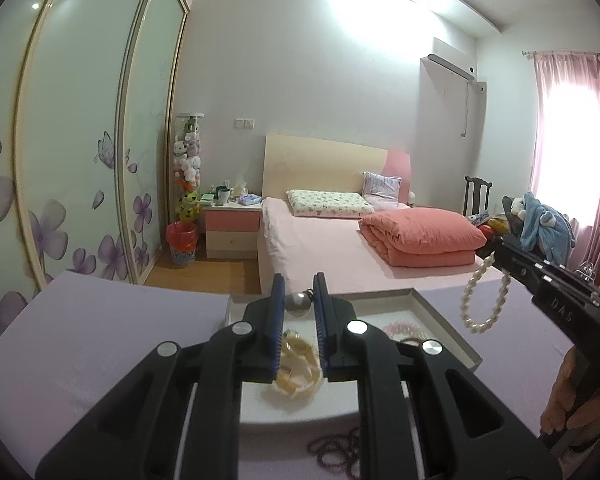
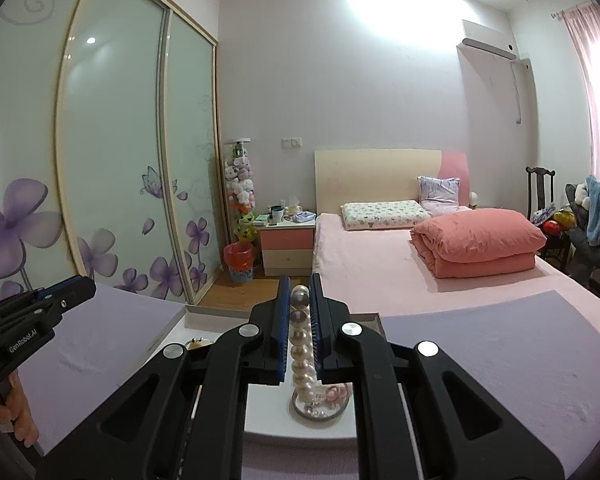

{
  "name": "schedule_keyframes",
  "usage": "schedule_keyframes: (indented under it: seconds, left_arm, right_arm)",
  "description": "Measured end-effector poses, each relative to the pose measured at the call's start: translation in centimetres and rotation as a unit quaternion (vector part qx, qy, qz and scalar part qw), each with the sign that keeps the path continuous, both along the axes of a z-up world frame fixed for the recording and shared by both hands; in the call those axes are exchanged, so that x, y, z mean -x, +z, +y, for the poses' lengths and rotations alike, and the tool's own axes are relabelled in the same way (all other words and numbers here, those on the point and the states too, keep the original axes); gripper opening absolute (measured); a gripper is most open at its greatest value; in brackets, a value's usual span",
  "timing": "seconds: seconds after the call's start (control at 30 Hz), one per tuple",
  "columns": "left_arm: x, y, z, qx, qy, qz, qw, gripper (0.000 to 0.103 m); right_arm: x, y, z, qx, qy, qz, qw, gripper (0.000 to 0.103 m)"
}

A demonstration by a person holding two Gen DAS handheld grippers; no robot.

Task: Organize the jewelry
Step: 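Carry the pearl bracelet and earring into the grey tray and open both tools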

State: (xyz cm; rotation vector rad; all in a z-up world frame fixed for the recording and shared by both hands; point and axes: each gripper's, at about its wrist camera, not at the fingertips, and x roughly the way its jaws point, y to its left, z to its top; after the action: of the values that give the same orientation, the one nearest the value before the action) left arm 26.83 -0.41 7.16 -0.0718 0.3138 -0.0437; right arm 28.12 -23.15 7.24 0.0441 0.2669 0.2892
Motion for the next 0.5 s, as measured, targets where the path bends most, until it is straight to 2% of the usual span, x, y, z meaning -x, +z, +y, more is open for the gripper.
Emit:
schedule_keyframes:
  seconds: [0.23,0.5]
  left_arm:
    - [-2.7,-0.8,-0.4,0.002,-0.003,0.003,1.0,0.015]
    - [-5.4,-3.0,-0.5,0.01,-0.005,0.028,0.9996,0.015]
  right_arm:
    - [-2.5,-1.4,0.6,0.001,0.004,0.014,1.0,0.011]
    - [-5.3,-3.5,1.5,0.002,0.015,0.051,0.999,0.011]
